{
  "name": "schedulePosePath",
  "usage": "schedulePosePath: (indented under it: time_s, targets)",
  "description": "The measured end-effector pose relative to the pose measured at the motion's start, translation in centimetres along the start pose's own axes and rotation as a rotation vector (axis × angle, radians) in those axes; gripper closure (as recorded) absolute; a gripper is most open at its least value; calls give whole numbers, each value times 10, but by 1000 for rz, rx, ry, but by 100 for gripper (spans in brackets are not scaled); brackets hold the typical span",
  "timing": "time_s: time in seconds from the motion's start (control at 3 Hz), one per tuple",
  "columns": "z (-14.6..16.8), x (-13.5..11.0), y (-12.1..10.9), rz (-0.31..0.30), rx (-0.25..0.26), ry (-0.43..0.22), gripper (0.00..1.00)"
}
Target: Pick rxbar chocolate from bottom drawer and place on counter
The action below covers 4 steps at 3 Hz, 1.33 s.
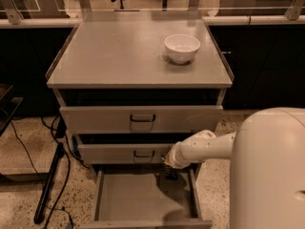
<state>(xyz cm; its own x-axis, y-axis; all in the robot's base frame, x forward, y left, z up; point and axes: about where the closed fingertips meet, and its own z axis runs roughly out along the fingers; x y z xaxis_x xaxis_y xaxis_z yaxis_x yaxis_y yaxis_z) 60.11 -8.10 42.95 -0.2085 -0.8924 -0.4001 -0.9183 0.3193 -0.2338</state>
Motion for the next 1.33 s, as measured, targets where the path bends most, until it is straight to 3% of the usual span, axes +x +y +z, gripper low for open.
schedulePosePath:
  time_s: [0.67,1.33]
  targets:
    - [-53,0,-4,-20,70,4,100]
    - [-62,-7,-6,-46,86,-11,100]
